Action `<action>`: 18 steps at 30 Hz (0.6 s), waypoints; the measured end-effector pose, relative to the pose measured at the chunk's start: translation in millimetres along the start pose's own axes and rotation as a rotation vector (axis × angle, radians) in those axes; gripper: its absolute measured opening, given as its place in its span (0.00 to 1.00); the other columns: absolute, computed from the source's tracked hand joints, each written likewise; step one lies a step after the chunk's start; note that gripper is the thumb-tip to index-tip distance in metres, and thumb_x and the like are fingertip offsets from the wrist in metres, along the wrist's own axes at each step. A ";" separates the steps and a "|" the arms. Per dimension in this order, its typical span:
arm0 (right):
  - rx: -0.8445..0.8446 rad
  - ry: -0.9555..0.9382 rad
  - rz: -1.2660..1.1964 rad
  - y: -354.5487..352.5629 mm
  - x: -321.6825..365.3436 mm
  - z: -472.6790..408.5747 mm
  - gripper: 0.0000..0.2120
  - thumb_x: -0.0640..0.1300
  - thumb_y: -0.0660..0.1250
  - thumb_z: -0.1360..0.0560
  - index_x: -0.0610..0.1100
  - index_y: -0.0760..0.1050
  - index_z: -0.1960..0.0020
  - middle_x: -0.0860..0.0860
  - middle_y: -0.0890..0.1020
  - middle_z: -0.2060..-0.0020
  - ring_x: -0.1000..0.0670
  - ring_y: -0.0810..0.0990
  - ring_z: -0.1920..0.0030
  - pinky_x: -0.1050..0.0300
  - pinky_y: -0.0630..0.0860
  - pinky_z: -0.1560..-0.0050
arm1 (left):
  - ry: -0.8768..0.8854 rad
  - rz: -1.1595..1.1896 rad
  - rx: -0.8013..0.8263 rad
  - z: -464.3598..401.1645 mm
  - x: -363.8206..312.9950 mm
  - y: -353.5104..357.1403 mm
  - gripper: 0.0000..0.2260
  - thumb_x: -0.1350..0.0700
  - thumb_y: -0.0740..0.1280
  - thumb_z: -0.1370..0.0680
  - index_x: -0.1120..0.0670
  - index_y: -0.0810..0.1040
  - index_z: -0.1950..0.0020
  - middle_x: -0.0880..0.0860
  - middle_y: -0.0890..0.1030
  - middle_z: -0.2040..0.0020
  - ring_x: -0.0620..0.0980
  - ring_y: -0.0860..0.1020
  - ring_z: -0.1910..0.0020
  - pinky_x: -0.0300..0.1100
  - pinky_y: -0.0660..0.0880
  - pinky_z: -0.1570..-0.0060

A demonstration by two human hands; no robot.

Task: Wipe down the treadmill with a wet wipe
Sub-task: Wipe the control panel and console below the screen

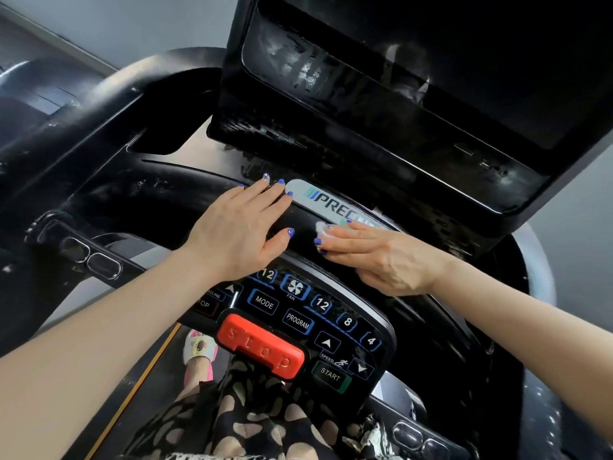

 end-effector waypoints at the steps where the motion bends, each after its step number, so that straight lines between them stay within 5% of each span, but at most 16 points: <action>1: 0.005 0.005 -0.006 -0.3 -0.3 -0.5 0.26 0.40 0.56 0.22 0.39 0.70 0.25 0.48 0.64 0.21 0.47 0.56 0.19 0.48 0.49 0.19 | 0.001 0.002 0.003 0.0 0.3 0.4 0.30 0.41 0.50 0.18 0.58 0.71 0.25 0.58 0.71 0.25 0.58 0.67 0.24 0.57 0.69 0.29; 13: -0.275 0.604 -0.218 -0.6 -34.7 -15.6 0.26 0.44 0.53 0.14 0.51 0.50 0.18 0.58 0.48 0.20 0.57 0.43 0.20 0.41 0.43 0.19 | -0.004 0.015 0.038 0.8 2.8 4.1 0.32 0.39 0.46 0.18 0.57 0.69 0.23 0.57 0.68 0.23 0.56 0.63 0.22 0.55 0.64 0.26; 18: -0.225 0.480 -0.224 3.9 -16.2 5.2 0.26 0.49 0.51 0.15 0.48 0.54 0.18 0.54 0.48 0.19 0.55 0.45 0.19 0.45 0.42 0.20 | -0.016 0.142 0.111 1.2 16.7 3.8 0.39 0.33 0.35 0.23 0.52 0.55 0.17 0.49 0.52 0.17 0.46 0.48 0.18 0.50 0.48 0.20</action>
Point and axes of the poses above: each hand's wrist, its own z-axis away from the middle knuckle, its own y-axis out of the palm, x = y × z, the point moved 6 cm from there along -z, towards the middle knuckle
